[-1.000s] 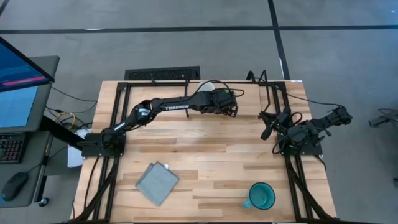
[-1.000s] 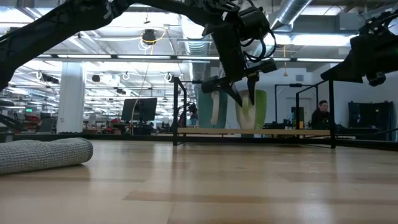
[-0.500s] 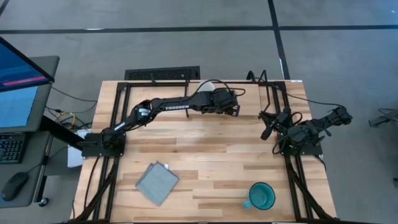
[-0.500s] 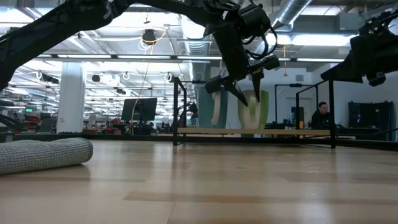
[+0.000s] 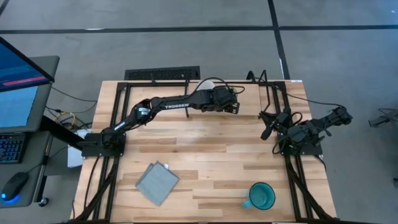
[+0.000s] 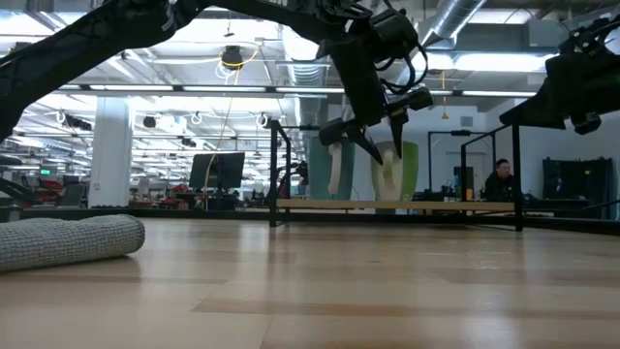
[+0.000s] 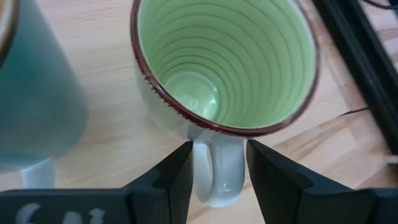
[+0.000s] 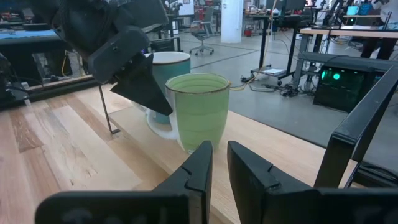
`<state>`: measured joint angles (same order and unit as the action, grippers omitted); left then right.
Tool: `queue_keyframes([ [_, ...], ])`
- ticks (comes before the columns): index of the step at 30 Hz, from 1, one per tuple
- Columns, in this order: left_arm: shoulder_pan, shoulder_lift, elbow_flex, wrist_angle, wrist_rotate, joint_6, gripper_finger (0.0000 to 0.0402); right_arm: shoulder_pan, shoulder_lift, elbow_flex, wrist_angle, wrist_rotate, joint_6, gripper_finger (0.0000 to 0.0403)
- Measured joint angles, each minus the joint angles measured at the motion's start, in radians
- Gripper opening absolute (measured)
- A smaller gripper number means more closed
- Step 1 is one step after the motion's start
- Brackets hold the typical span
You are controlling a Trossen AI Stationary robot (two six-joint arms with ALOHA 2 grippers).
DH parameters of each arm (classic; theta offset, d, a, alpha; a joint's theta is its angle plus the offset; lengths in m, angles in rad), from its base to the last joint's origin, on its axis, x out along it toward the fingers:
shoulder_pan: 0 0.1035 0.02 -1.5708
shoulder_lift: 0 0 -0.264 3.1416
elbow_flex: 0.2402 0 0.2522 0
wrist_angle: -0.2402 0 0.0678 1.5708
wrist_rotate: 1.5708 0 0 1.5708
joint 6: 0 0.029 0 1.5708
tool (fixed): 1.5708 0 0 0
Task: Stack small to large cups/mugs on shelf
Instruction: Put the green mug on the shelf
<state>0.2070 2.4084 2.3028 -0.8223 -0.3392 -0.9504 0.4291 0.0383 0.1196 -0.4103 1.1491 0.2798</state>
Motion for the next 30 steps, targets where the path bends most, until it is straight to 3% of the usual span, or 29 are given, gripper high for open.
queue_keyframes([
  [22,-0.009,0.0,0.0,0.037,0.068,0.001,0.0141,0.0,0.0,0.0,0.0,0.0,0.0,0.0074],
  [30,-0.018,0.0,0.0,-0.031,0.083,-0.037,0.0195,0.0,0.0,0.0,0.0,0.0,0.0,0.0074],
])
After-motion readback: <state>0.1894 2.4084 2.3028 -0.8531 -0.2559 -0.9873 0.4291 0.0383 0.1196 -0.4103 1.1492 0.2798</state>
